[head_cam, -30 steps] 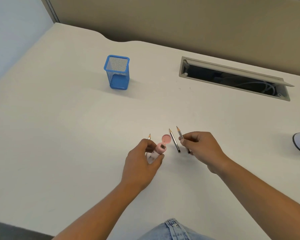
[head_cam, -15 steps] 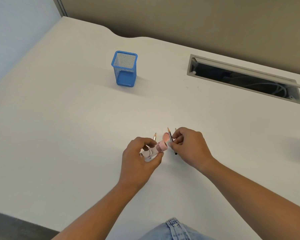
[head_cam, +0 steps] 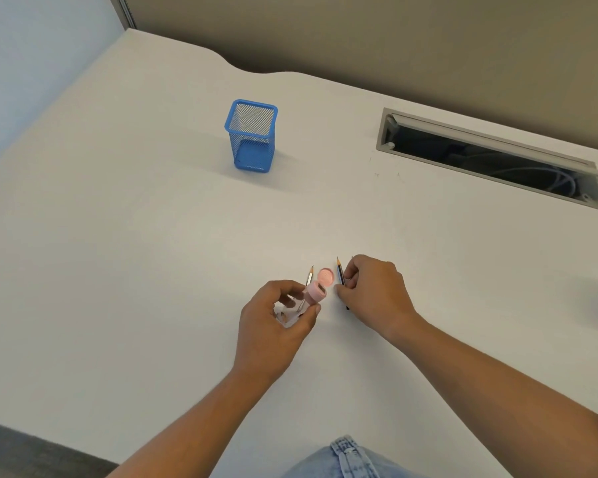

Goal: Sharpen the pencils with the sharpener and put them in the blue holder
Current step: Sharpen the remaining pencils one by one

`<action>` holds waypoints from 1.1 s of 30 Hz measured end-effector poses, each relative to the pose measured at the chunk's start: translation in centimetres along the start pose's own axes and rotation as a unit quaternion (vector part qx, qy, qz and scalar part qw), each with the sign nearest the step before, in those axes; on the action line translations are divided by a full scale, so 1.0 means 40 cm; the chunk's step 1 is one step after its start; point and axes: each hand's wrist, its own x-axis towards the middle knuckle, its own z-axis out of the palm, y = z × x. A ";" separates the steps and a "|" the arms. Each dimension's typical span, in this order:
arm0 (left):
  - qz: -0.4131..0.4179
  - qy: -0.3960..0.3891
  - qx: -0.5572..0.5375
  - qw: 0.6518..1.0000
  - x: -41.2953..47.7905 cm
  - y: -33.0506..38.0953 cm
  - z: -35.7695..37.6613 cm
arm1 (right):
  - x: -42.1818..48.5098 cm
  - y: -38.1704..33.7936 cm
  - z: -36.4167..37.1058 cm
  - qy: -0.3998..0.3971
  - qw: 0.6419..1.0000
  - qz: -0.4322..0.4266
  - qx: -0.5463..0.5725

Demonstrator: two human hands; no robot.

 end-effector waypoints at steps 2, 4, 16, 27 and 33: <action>-0.009 -0.010 0.002 1.000 0.001 -0.004 0.001 | 0.006 -0.001 -0.001 0.005 1.000 -0.002 -0.008; -0.022 -0.019 -0.004 1.000 0.002 -0.008 0.002 | 0.009 0.001 -0.002 0.009 1.000 -0.001 -0.009; -0.078 -0.011 -0.104 0.991 0.010 -0.015 0.015 | -0.026 -0.030 0.034 -0.003 0.999 -0.053 0.001; -0.054 0.047 -0.082 0.994 0.014 -0.004 -0.049 | -0.019 -0.120 0.064 -0.079 0.990 -0.062 -0.096; -0.035 0.015 -0.077 0.996 0.028 0.035 -0.069 | -0.066 -0.093 -0.030 -0.063 0.998 0.007 0.029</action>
